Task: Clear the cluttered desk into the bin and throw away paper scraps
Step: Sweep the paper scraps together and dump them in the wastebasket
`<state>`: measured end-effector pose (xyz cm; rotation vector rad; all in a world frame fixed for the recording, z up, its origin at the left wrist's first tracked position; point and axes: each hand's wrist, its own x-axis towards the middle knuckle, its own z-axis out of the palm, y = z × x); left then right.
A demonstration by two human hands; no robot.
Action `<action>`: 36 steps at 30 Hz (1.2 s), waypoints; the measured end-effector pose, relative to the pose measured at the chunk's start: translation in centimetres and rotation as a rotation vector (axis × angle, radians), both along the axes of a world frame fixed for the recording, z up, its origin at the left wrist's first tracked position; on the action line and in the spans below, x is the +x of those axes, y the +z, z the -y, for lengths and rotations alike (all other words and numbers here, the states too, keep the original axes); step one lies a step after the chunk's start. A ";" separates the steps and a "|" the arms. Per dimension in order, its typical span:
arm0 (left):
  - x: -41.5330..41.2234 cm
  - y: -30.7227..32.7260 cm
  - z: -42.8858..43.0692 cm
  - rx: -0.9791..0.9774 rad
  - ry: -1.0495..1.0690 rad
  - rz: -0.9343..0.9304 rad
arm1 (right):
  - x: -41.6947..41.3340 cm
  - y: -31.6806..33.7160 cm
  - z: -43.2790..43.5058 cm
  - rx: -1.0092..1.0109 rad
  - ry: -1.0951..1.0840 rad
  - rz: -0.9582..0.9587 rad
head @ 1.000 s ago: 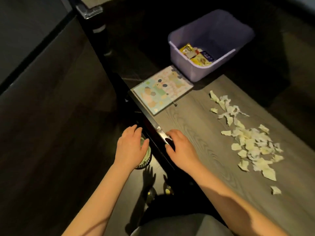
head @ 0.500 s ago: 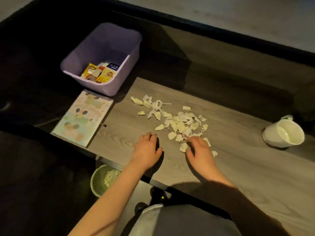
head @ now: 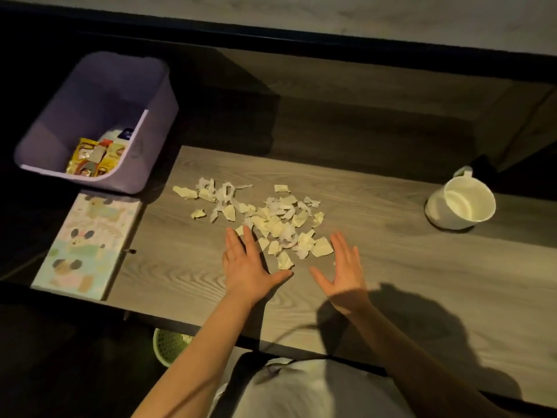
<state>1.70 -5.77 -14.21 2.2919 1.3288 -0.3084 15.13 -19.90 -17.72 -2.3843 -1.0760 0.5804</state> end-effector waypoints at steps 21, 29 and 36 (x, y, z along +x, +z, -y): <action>1.9 -2.3 -1.4 0.284 0.009 0.098 | 4.1 -1.3 -7.1 0.149 0.257 0.342; 2.0 -2.4 -1.7 0.215 -0.113 0.043 | 5.0 -1.7 -8.0 0.177 0.303 0.399; 0.4 -2.5 -1.6 0.131 -0.042 0.281 | 5.6 -0.9 -8.7 0.238 0.108 0.166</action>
